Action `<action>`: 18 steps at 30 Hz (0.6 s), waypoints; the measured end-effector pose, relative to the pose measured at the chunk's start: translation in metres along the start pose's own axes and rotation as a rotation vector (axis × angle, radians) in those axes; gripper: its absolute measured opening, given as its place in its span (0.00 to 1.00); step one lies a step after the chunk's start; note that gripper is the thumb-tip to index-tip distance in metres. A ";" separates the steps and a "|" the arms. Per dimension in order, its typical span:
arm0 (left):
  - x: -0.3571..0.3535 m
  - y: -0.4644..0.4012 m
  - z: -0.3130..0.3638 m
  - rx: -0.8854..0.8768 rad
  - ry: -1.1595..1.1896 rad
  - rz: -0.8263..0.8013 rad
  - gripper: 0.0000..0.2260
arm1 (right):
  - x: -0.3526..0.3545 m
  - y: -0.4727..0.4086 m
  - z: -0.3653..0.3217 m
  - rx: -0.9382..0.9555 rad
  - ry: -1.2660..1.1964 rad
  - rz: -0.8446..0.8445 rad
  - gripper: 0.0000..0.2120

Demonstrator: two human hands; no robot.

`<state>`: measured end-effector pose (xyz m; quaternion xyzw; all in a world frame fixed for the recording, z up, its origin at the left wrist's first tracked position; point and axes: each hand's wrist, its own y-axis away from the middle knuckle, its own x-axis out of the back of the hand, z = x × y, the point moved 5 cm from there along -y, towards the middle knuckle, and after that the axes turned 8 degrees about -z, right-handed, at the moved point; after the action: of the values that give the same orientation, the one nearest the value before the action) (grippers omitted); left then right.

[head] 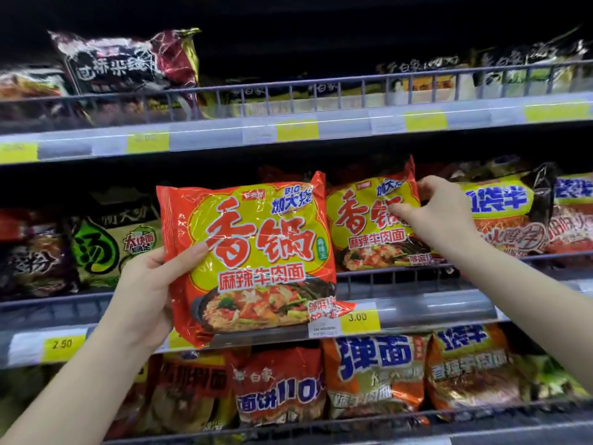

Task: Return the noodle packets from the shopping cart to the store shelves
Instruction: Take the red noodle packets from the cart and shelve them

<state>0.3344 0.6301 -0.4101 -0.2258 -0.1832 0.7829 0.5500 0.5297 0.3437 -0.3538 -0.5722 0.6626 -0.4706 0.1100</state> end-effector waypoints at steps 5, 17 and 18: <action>0.002 0.006 0.008 -0.003 -0.039 0.015 0.38 | -0.015 -0.005 0.006 -0.090 -0.054 -0.079 0.19; -0.010 0.015 0.012 0.027 -0.072 0.008 0.39 | -0.038 0.001 0.013 -0.267 -0.047 -0.243 0.22; -0.011 0.014 0.012 0.032 -0.077 0.008 0.39 | -0.039 0.001 0.012 -0.269 -0.023 -0.261 0.23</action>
<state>0.3198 0.6150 -0.4063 -0.1874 -0.1909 0.7960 0.5429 0.5499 0.3715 -0.3762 -0.6682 0.6386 -0.3812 -0.0220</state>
